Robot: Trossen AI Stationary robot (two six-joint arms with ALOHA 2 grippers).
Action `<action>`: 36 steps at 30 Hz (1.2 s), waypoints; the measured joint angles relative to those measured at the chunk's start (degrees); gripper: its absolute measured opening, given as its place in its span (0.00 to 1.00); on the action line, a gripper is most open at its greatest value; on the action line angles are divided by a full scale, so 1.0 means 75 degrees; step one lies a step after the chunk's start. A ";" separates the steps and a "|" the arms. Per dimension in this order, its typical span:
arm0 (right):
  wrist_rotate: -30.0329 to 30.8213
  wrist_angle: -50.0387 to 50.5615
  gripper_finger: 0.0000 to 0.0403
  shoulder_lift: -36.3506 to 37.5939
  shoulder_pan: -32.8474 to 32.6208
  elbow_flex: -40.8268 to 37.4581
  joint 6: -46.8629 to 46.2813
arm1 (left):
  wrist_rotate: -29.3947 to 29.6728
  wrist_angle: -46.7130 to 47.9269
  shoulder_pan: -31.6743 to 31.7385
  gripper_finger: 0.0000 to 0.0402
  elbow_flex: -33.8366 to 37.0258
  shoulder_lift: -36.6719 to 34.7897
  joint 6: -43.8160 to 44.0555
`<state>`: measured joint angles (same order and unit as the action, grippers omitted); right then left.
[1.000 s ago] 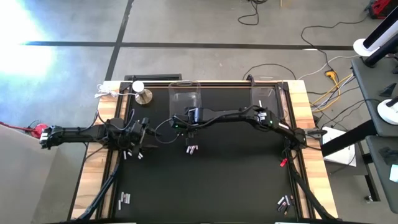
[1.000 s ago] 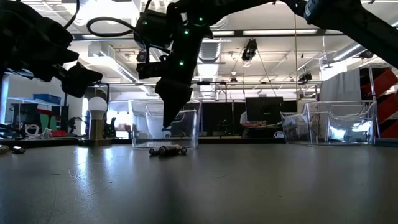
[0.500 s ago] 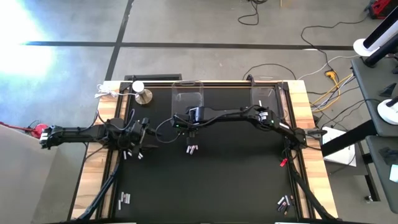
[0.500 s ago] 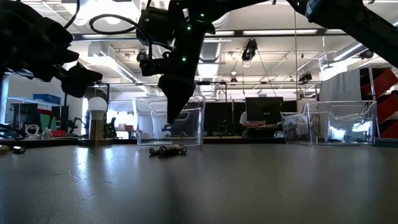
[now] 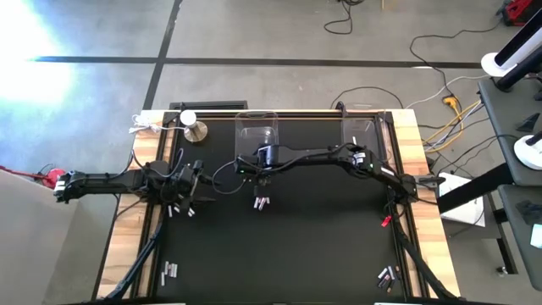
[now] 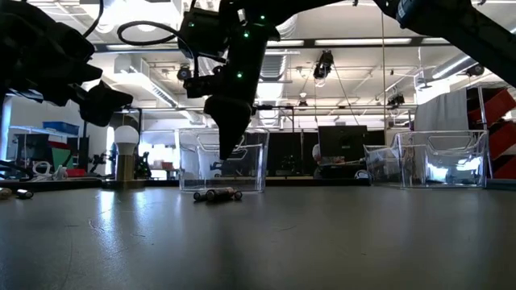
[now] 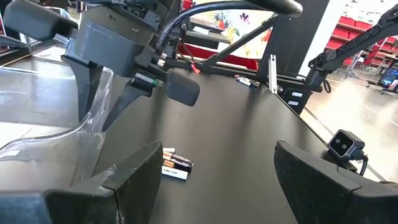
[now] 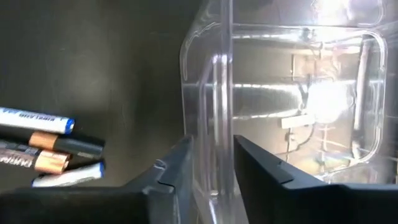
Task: Sort batteries
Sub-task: Move the bottom transparent bin to the top center of the table
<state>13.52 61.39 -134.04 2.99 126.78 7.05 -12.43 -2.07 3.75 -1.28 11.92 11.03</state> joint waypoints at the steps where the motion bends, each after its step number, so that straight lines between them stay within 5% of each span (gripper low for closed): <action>1: 0.0000 0.0039 0.29 0.0008 -0.0029 0.0066 -0.0048 | 0.0000 -0.0001 0.0000 0.71 0.0001 0.0000 0.0000; 12: 0.0000 0.0866 0.40 0.0029 -0.0169 0.0630 -0.0008 | 0.0000 0.0001 0.0000 0.71 0.0001 0.0000 0.0001; 36: -0.0050 0.2094 0.43 0.0089 -0.0147 0.1105 -0.0618 | 0.0000 0.0001 0.0000 0.71 0.0000 0.0000 0.0001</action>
<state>13.15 77.09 -133.37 1.89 135.06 2.42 -12.43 -2.07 3.75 -1.28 11.92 11.03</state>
